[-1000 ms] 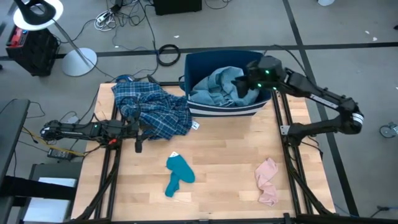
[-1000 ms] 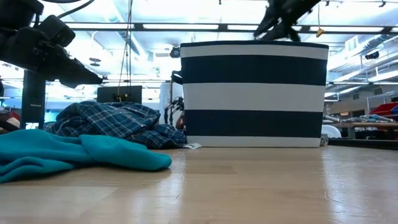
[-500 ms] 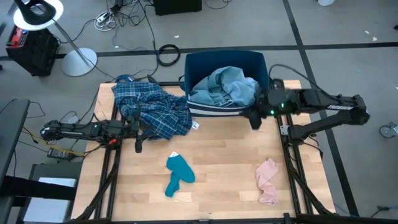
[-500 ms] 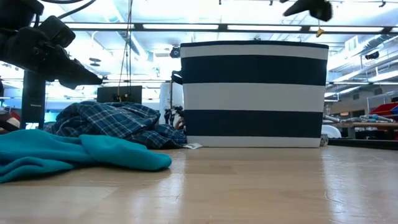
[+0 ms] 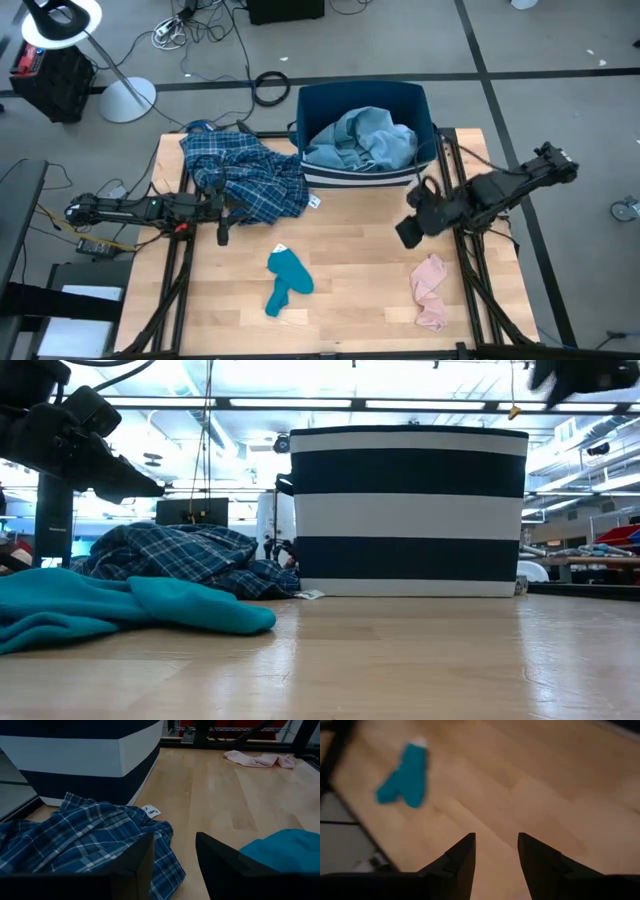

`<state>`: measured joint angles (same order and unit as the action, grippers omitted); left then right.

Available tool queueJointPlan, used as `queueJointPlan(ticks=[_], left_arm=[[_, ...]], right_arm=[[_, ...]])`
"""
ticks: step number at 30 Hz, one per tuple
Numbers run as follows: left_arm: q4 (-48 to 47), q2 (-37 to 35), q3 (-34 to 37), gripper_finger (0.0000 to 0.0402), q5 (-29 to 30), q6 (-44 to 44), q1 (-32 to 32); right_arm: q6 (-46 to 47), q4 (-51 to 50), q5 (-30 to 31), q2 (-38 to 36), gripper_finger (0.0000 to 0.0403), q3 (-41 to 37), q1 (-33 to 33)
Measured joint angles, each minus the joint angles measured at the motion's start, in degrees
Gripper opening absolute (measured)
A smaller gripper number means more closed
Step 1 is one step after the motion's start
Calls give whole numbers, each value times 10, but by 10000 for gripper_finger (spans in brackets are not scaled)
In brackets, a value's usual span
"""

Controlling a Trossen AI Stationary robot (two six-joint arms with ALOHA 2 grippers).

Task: Sort clothes
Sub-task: Put the pink sock into the blue laundry bin

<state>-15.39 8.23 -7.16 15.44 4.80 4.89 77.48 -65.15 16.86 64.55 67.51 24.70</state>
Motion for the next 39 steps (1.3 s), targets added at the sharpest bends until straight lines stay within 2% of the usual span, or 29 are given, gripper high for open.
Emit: queueJointPlan(ticks=[4, 7, 14, 19, 26, 32, 35, 39], left_arm=[[0, 0, 0, 151, 0, 0, 0], [0, 0, 0, 151, 0, 5, 0], [0, 0, 0, 151, 0, 15, 0], [-10, 0, 0, 151, 0, 18, 0], [-9, 0, 0, 151, 0, 17, 0], [-8, 0, 0, 151, 0, 16, 0], [-8, 0, 0, 151, 0, 16, 0], [-8, 0, 0, 151, 0, 15, 0]], right_arm=[[99, -89, -5, 47, 149, 0, 34], [145, -132, -30, 89, 149, 0, 59], [209, -126, -49, 173, 154, 0, 113], [237, -116, -75, 197, 163, -15, 143], [307, 40, -121, 157, 173, -137, 177], [320, 181, -166, 162, 176, -235, 181], [320, 241, -178, 177, 176, -264, 181], [320, 259, -190, 202, 163, -273, 181]])
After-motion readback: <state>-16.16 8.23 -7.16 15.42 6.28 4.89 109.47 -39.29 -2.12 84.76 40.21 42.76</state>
